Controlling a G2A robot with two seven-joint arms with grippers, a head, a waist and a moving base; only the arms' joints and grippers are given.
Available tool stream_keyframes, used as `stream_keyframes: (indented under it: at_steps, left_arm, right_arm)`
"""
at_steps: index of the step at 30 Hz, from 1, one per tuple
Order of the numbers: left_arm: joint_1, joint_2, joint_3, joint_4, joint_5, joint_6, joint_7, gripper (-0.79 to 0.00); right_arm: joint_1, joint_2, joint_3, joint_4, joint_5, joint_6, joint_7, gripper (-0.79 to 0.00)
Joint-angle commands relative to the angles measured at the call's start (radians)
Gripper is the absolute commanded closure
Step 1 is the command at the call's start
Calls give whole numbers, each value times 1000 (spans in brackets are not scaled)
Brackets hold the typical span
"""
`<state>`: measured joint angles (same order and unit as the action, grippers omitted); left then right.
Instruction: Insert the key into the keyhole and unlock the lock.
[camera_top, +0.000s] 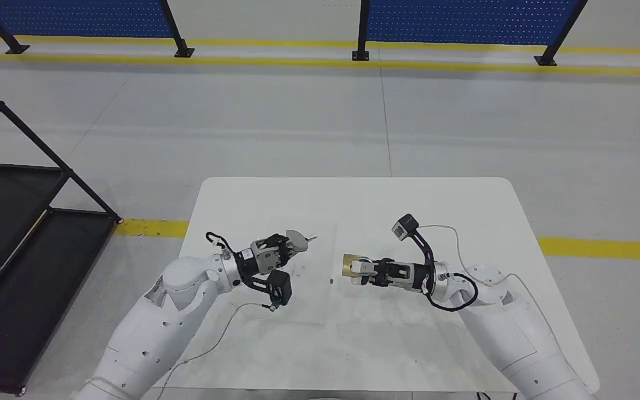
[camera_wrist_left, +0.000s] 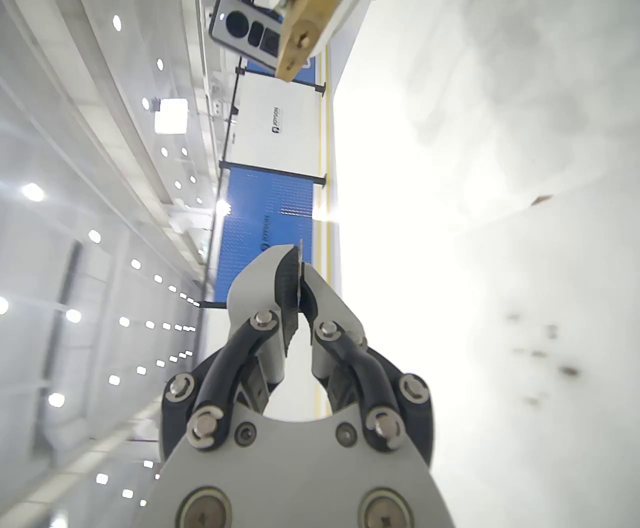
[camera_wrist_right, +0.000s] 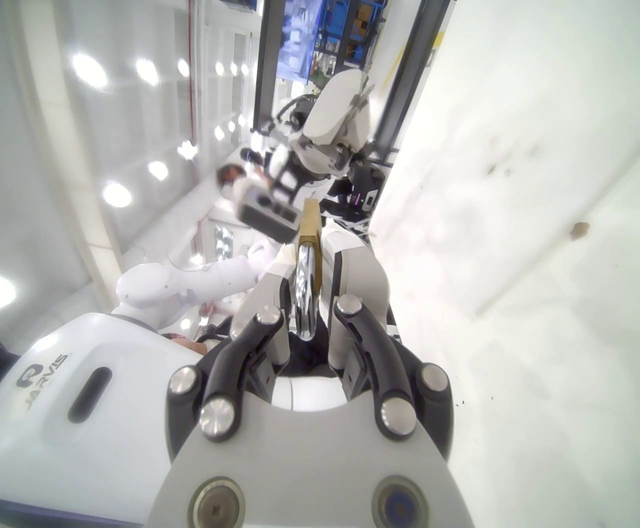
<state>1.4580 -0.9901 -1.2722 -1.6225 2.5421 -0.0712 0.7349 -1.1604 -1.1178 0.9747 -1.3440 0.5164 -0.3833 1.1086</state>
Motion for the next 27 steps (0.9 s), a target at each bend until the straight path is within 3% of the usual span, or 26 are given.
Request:
stream_keyframes:
  at_steps: [1,6,19,27]
  left_arm:
    - [2,3,-1,-6,94,91,7,0]
    - [18,10,-1,-40,228,187,-18,0]
    - [19,9,3,-44,213,189,-12,0]
    - [-47,29,-11,-10,337,317,236,0]
  right_arm:
    - [0,0,0,0,0,0,0,0]
    - [0,0,0,0,0,0,0,0]
    - [0,0,0,0,0,0,0,0]
    - [0,0,0,0,0,0,0,0]
